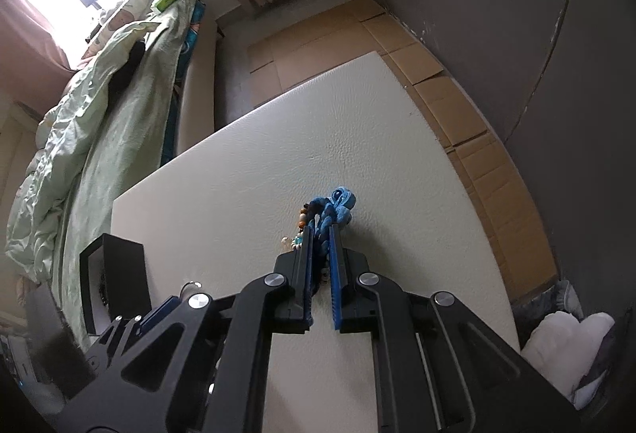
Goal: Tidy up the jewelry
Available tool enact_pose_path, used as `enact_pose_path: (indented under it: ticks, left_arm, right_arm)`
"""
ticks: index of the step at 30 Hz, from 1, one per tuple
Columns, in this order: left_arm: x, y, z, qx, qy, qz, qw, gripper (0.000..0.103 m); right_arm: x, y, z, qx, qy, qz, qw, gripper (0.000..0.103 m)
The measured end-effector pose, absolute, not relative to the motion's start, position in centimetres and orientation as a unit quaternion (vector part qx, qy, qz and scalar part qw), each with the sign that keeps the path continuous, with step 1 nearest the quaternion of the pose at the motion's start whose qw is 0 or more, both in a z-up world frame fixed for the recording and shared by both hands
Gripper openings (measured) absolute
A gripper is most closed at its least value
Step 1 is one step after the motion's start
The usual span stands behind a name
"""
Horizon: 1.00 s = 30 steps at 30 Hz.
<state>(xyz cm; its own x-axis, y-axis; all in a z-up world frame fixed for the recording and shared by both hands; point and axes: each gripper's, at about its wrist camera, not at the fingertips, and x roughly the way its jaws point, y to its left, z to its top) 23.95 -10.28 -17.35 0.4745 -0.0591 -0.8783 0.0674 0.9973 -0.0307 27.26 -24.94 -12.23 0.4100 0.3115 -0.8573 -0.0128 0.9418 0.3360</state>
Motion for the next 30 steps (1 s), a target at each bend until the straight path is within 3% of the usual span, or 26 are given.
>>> enact_pose_path:
  ticks: [1, 2, 5, 9, 15, 30]
  left_arm:
    - [23.9, -10.2, -17.3, 0.006, 0.509, -0.032, 0.860, 0.056]
    - [23.7, -10.0, -17.4, 0.003, 0.510, -0.030, 0.859, 0.040]
    - [23.6, -9.4, -17.5, 0.004, 0.507, -0.017, 0.862, 0.021]
    - [23.6, -8.0, -17.3, -0.009, 0.508, -0.025, 0.861, 0.004]
    - [23.2, -8.2, -17.2, -0.023, 0.511, -0.069, 0.857, 0.000]
    - [22.9, -9.1, -13.7, -0.032, 0.487, -0.100, 0.867, 0.003]
  right_arm:
    - [27.0, -25.1, -12.1, 0.140, 0.532, 0.099, 0.829, 0.009]
    - [26.7, -25.2, -11.9, 0.140, 0.529, 0.099, 0.831, 0.009]
    - [26.2, -25.5, -11.4, 0.142, 0.524, 0.102, 0.834, 0.009]
    - [25.3, -26.1, -10.6, 0.146, 0.513, 0.106, 0.839, 0.009]
    - [24.6, -26.8, -9.9, 0.151, 0.504, 0.108, 0.843, 0.009]
    - [24.5, -27.4, -9.1, 0.156, 0.497, 0.114, 0.846, 0.009]
